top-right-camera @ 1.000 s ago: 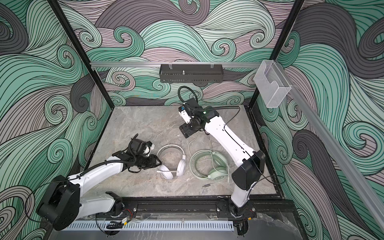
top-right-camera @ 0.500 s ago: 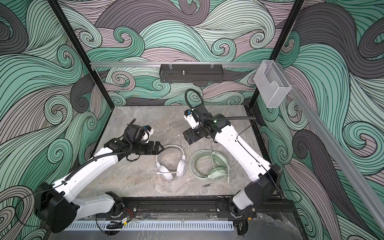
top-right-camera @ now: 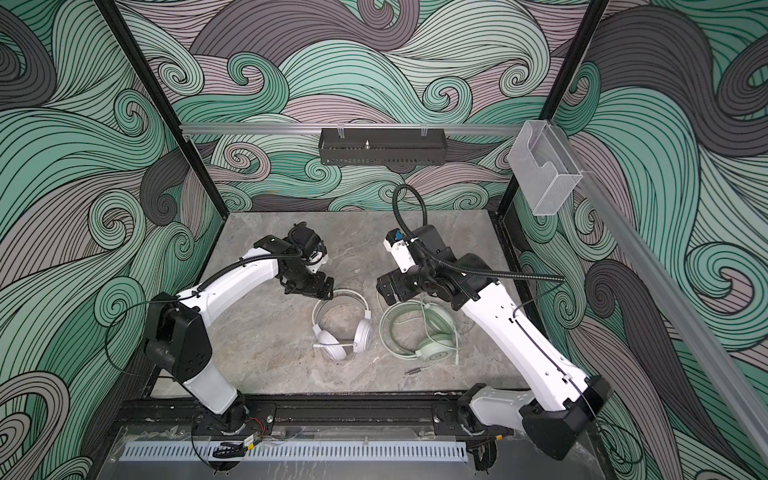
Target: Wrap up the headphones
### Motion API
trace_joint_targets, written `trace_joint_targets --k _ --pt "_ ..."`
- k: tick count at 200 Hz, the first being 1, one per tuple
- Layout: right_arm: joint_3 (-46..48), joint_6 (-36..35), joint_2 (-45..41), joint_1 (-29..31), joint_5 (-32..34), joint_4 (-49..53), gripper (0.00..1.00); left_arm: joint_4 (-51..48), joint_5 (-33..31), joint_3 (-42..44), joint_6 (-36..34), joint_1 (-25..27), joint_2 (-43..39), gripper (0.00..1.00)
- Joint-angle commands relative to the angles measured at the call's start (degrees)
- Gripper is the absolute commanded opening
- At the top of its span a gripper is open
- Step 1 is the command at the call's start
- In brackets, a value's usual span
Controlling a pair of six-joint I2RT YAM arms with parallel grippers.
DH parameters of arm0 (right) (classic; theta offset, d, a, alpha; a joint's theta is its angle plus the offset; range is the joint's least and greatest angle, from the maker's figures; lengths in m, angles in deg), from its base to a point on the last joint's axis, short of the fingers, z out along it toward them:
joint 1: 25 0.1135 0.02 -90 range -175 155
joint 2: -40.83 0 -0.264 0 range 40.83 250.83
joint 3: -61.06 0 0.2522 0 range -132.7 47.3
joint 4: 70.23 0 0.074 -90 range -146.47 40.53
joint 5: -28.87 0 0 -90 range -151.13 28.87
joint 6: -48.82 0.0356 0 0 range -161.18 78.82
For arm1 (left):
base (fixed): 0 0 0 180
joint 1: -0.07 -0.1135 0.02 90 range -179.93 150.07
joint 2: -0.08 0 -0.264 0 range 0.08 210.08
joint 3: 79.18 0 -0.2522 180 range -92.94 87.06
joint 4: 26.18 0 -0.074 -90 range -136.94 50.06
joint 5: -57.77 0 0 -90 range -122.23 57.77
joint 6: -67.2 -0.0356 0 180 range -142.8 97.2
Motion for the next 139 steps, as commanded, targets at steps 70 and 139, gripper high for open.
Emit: trace_joint_targets --k 70,139 --pt "-1.72 0.99 4.58 -1.99 3.09 -0.81 0.99 -5.3 -4.29 -8.32 -4.87 -0.48 7.99 0.85" --pt "-0.86 -0.5 8.14 -4.34 -1.65 -2.19 0.99 -2.99 0.33 -9.25 -10.6 -0.85 14.65 0.84"
